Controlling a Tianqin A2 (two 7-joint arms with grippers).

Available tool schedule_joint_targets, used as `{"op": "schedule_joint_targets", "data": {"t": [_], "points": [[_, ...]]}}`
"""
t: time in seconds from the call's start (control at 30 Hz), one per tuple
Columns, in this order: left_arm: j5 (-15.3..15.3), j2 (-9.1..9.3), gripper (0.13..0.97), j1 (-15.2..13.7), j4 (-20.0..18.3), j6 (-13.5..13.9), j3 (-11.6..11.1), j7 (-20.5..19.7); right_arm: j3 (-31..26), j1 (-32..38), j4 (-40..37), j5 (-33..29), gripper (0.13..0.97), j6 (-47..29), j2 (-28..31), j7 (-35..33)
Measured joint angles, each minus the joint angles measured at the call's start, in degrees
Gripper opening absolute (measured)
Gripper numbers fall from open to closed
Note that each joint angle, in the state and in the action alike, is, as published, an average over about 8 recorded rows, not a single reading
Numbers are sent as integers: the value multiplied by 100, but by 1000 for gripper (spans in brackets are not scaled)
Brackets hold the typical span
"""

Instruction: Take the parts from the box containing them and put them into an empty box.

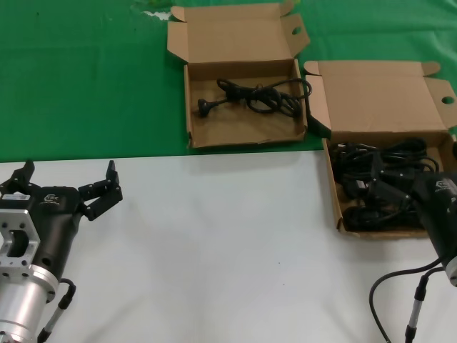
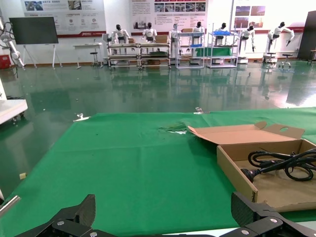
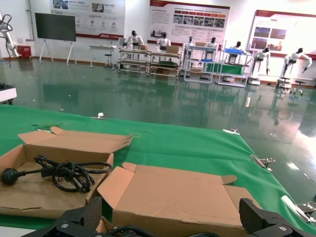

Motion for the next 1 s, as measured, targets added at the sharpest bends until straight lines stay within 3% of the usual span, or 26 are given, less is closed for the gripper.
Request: {"op": "schedule_joint_targets", "data": {"t": [1.0], "points": [[0, 0, 966, 0, 0, 0, 0, 0, 0, 0, 0, 0, 966, 0, 0, 0]]}}
